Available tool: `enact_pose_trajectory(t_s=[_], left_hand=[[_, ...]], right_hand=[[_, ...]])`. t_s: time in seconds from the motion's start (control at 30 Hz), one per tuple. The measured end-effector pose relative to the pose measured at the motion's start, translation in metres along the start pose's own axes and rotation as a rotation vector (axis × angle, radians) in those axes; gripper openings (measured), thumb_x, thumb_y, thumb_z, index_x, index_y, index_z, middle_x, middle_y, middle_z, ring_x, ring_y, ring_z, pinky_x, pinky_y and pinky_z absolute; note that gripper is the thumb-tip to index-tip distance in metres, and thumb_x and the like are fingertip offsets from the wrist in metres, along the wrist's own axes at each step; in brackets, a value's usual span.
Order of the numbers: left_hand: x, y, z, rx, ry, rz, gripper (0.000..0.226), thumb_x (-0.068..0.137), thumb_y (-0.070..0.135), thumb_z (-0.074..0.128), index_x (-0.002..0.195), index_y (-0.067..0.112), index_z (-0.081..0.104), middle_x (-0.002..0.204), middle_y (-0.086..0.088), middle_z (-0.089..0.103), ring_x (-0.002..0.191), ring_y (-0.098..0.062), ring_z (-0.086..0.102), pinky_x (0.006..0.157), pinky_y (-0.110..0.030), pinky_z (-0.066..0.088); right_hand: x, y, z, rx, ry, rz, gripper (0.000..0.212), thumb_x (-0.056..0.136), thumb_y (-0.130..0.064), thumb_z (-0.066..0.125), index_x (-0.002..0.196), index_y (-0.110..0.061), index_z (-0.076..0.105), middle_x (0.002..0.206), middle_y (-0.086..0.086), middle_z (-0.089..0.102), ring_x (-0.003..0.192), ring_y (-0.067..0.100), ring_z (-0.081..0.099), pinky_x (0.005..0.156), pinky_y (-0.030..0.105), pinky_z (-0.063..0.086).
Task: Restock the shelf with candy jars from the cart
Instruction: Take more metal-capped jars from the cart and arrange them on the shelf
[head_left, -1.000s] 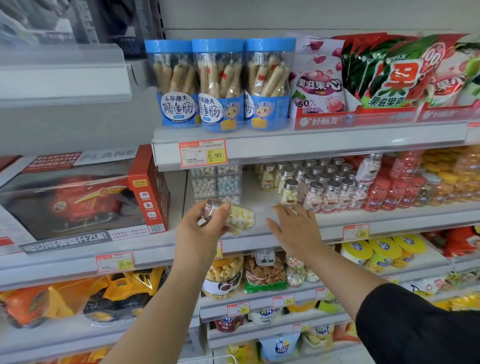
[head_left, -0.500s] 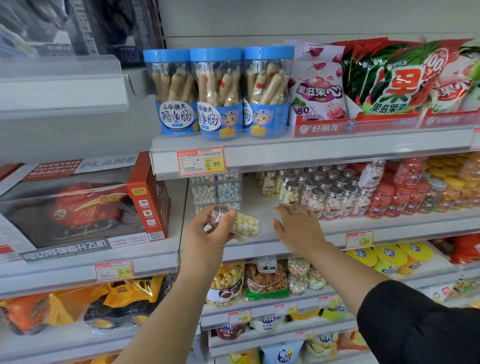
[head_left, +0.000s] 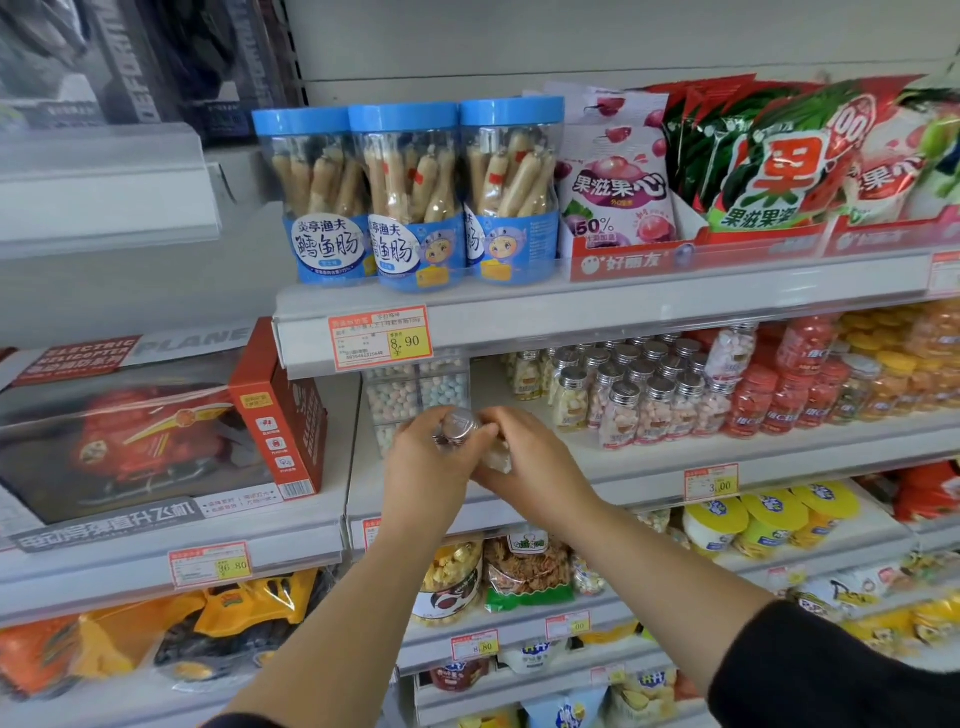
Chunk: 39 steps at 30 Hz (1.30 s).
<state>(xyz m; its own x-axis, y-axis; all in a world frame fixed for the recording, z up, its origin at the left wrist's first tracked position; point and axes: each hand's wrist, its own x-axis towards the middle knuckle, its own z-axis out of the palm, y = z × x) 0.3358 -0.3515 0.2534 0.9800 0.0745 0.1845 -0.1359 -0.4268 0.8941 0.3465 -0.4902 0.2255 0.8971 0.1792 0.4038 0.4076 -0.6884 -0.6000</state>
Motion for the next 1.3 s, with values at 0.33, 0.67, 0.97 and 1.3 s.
enact_pose_trajectory(t_s=[0.33,0.67,0.97,1.3], left_hand=[[0.019,-0.012,-0.001,0.318,-0.094,0.170,0.039,0.097,0.003,0.052,0.124,0.030,0.063,0.132,0.000,0.049,0.089,-0.007,0.053,0.076,-0.018,0.039],[0.023,-0.035,0.003,0.390,-0.077,0.177,0.039,0.098,0.006,0.050,0.125,0.030,0.063,0.134,0.002,0.051,0.097,-0.012,0.055,0.077,-0.022,0.040],[0.032,-0.038,0.003,0.443,-0.105,0.184,0.037,0.098,0.007,0.049,0.125,0.029,0.061,0.132,-0.002,0.050,0.093,-0.023,0.063,0.077,-0.040,0.055],[0.038,-0.041,0.003,0.456,-0.112,0.193,0.037,0.099,0.008,0.047,0.126,0.030,0.060,0.129,-0.003,0.050,0.091,-0.024,0.063,0.077,-0.041,0.056]], right_hand=[[0.016,0.051,-0.018,0.086,-0.092,0.338,0.029,0.088,-0.027,0.073,0.102,-0.020,0.048,0.091,-0.008,0.060,0.087,0.017,0.062,0.066,0.028,0.049],[0.023,0.045,-0.022,-0.137,-0.058,0.272,0.080,0.078,-0.053,0.076,0.143,-0.025,0.040,0.131,-0.006,0.055,0.115,0.014,0.055,0.094,0.034,0.049],[0.053,0.036,-0.035,-0.481,-0.132,0.112,0.032,0.091,-0.027,0.066,0.121,-0.027,0.054,0.124,-0.004,0.059,0.110,0.021,0.060,0.084,0.034,0.051],[0.041,0.044,-0.044,-0.560,-0.067,-0.040,0.044,0.086,-0.006,0.063,0.126,-0.023,0.060,0.138,-0.004,0.055,0.115,0.026,0.055,0.095,0.042,0.049]])
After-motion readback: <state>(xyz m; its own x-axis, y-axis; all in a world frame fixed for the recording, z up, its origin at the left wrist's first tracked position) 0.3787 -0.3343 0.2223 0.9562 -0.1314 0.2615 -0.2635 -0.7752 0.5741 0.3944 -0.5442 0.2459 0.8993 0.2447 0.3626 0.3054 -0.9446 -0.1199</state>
